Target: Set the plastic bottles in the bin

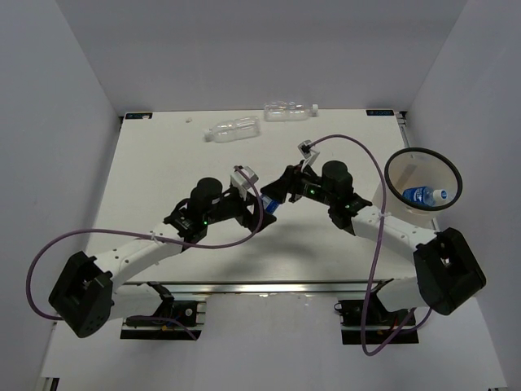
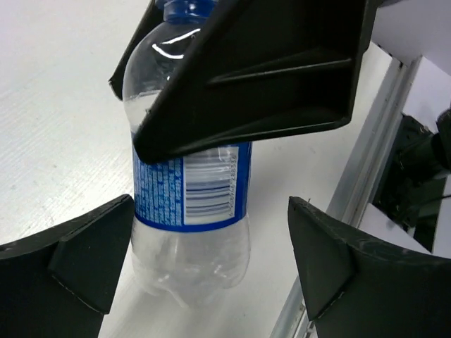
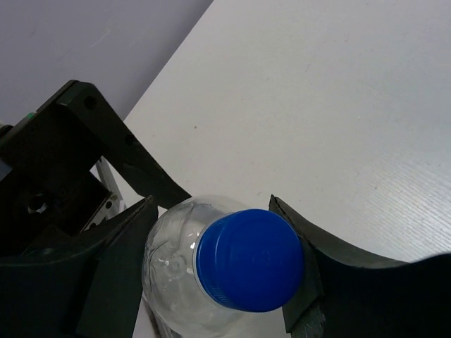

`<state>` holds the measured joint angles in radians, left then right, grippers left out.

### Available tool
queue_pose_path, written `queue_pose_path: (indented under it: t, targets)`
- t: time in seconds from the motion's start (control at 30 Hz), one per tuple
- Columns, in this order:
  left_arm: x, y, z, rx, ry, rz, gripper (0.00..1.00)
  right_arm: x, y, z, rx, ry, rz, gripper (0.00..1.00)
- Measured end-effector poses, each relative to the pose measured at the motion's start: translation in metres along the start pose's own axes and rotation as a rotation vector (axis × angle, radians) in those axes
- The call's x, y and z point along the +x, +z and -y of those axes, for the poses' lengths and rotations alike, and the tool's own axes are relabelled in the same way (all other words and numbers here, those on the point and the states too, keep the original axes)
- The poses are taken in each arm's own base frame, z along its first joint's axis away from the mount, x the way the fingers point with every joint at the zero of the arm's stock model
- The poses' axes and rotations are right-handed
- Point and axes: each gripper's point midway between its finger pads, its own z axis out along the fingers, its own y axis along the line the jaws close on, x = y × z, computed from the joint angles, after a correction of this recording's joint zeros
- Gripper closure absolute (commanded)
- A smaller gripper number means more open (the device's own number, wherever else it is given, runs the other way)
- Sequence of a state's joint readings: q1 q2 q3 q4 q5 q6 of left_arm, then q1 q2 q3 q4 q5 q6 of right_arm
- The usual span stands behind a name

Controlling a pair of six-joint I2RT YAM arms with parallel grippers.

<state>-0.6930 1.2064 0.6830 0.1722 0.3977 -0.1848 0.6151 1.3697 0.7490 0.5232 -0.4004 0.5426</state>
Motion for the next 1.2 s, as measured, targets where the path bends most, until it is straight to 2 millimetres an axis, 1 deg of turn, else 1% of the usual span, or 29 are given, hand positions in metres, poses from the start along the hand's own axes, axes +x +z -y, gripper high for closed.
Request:
queue_pose_path:
  t: [0.03,0.07,0.13,0.2,0.23,0.3,0.37,0.43,0.5,0.53,0.57,0.6,0.63,0.67,0.77,0.83,0.87,0.9,0.93,0.97,1.03,1.2]
  targets:
    - [-0.002,0.0,0.0,-0.01,0.005,0.008,0.02,-0.002,-0.001,0.002,0.014,-0.001,0.01,0.71]
    - [-0.004,0.0,-0.002,-0.025,0.007,0.016,0.02,-0.005,-0.002,0.004,0.037,-0.002,0.022,0.76]
    - [-0.008,0.0,-0.008,-0.069,0.004,0.026,0.02,-0.013,-0.007,0.012,0.111,-0.025,0.053,0.78]
    - [-0.012,-0.002,-0.017,-0.125,0.001,0.036,0.02,-0.03,-0.017,0.026,0.217,-0.057,0.102,0.83]
    - [-0.015,-0.003,-0.022,-0.155,0.001,0.044,0.02,-0.041,-0.023,0.033,0.273,-0.083,0.129,0.83]
    - [-0.019,-0.008,-0.031,-0.216,-0.003,0.059,0.02,-0.069,-0.037,0.046,0.385,-0.141,0.195,0.84]
    - [-0.024,-0.014,-0.041,-0.29,-0.015,0.083,0.02,-0.109,-0.06,0.056,0.518,-0.208,0.279,0.82]
    - [-0.028,-0.022,-0.056,-0.394,-0.046,0.105,0.02,-0.155,-0.089,0.056,0.642,-0.275,0.379,0.82]
    - [-0.031,-0.027,-0.074,-0.509,-0.082,0.112,0.02,-0.197,-0.122,0.049,0.754,-0.33,0.471,0.82]
    - [-0.032,-0.03,-0.082,-0.564,-0.1,0.11,0.02,-0.219,-0.143,0.043,0.82,-0.354,0.525,0.82]
    - [-0.034,-0.031,-0.09,-0.611,-0.115,0.109,0.02,-0.235,-0.163,0.038,0.881,-0.379,0.565,0.83]
    - [-0.035,-0.031,-0.098,-0.655,-0.129,0.107,0.02,-0.246,-0.183,0.034,0.943,-0.396,0.602,0.83]
    - [-0.034,-0.031,-0.105,-0.692,-0.141,0.102,0.02,-0.253,-0.203,0.035,1.028,-0.41,0.624,0.83]
    - [-0.032,-0.03,-0.111,-0.721,-0.151,0.094,0.02,-0.26,-0.226,0.032,1.098,-0.421,0.662,0.83]
    - [-0.02,-0.025,-0.127,-0.785,-0.18,0.051,0.02,-0.26,-0.288,0.045,1.368,-0.424,0.696,0.84]
    - [-0.009,-0.025,-0.137,-0.821,-0.206,0.018,0.02,-0.251,-0.319,0.058,1.514,-0.396,0.695,0.81]
    - [-0.005,-0.025,-0.141,-0.833,-0.222,0.008,0.02,-0.243,-0.327,0.063,1.563,-0.383,0.678,0.71]
    - [-0.001,-0.027,-0.146,-0.845,-0.241,0.0,0.02,-0.234,-0.334,0.069,1.598,-0.366,0.663,0.59]
    - [0.001,-0.029,-0.151,-0.857,-0.261,-0.002,0.02,-0.226,-0.337,0.073,1.619,-0.355,0.645,0.44]
    - [0.002,-0.032,-0.156,-0.869,-0.283,0.001,0.02,-0.218,-0.339,0.077,1.636,-0.344,0.628,0.11]
    - [0.002,-0.038,-0.168,-0.894,-0.336,0.014,0.02,-0.206,-0.341,0.083,1.662,-0.327,0.594,0.11]
    - [0.007,-0.049,-0.196,-0.938,-0.46,0.039,0.02,-0.199,-0.34,0.088,1.68,-0.316,0.559,0.11]
